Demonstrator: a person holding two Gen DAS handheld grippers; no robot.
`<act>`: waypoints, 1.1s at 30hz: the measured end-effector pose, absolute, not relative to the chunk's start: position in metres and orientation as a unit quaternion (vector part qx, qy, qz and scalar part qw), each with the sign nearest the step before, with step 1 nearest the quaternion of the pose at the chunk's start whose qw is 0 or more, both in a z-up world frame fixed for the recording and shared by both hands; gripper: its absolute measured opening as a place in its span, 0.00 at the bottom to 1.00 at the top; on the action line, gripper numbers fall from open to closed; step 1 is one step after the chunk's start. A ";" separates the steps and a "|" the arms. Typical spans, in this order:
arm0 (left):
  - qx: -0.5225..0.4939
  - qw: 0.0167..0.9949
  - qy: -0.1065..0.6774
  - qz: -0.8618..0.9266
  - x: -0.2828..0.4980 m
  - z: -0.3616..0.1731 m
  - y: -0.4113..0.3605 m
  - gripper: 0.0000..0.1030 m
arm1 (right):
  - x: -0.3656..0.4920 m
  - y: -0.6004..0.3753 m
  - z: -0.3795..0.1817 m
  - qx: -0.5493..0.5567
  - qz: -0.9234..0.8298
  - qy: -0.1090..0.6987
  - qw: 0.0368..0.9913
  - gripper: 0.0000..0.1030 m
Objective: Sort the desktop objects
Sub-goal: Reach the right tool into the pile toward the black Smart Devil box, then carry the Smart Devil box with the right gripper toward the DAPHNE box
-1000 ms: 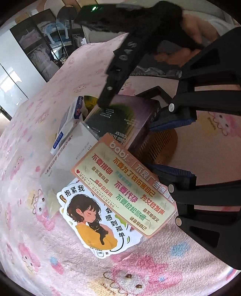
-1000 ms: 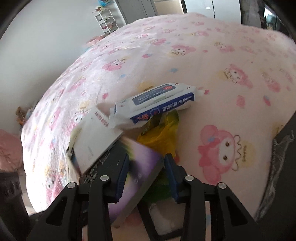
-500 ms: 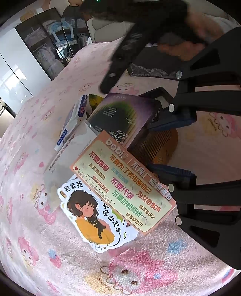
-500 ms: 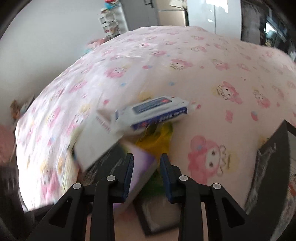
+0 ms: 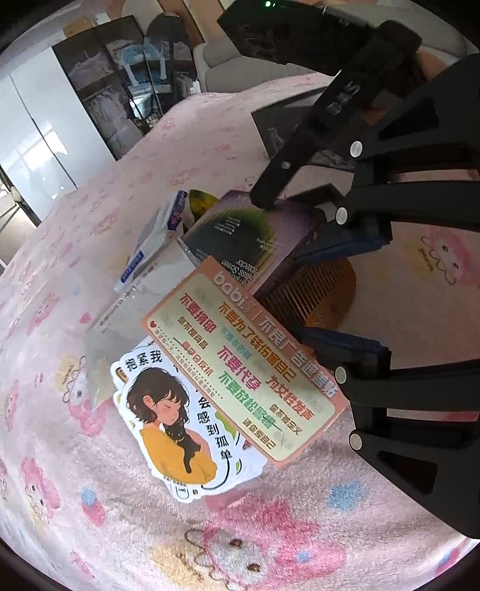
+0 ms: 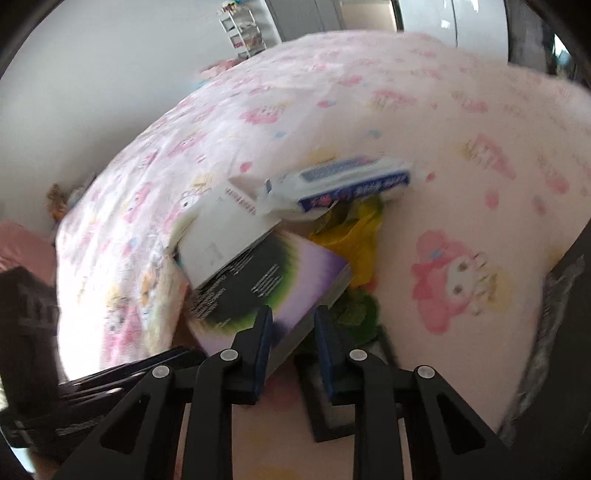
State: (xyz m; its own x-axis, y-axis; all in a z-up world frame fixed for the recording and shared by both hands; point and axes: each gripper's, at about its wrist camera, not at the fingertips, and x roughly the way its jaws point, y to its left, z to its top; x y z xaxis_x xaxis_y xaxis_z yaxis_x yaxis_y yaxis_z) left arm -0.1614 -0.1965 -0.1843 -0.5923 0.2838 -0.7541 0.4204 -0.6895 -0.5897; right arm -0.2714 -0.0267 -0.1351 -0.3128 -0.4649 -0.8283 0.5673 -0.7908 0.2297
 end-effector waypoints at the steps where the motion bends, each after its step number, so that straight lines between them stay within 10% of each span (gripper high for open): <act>1: 0.443 0.041 0.395 -0.804 -0.159 -0.182 -0.197 0.34 | -0.277 -0.026 -0.132 0.483 -0.819 0.053 0.305 0.20; 33: 0.436 0.039 0.409 -0.800 -0.166 -0.187 -0.200 0.30 | -0.265 -0.001 -0.138 0.513 -0.799 0.033 0.311 0.23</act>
